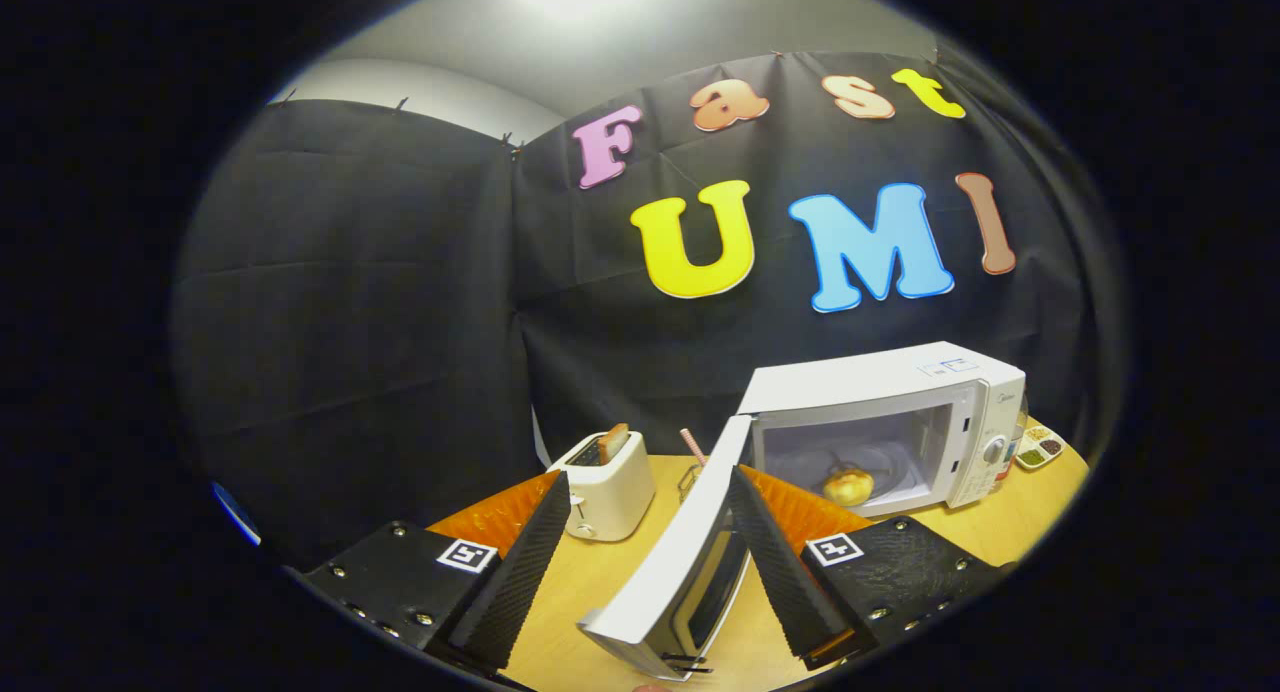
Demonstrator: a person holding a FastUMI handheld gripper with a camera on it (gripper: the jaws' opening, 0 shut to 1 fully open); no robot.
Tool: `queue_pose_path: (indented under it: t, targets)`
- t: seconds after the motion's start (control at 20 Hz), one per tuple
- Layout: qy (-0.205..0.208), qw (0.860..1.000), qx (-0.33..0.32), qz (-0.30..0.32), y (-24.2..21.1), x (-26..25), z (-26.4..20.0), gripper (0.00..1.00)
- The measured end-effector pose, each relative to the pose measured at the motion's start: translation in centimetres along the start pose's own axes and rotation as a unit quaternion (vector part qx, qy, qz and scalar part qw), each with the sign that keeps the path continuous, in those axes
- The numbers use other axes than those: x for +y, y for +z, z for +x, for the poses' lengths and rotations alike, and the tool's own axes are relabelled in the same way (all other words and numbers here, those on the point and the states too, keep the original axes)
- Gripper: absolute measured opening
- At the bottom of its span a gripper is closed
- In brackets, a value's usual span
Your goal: Open the microwave, put the food inside, and close the microwave door.
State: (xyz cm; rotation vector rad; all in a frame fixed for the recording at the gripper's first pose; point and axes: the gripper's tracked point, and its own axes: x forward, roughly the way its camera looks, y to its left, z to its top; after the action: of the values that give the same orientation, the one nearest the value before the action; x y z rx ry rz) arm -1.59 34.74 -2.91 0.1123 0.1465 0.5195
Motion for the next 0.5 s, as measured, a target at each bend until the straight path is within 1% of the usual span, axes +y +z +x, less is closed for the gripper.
queue_pose_path:
  t: [0.1,0.3,0.5]
  targets:
    - [0.025,1.000,0.000,-0.008,-0.2,2.8,-0.2,0.97]
    - [0.069,0.997,0.021,-0.003,-2.4,7.4,-0.3,0.97]
    - [0.092,0.994,0.062,-0.007,-5.9,9.3,-0.6,0.97]
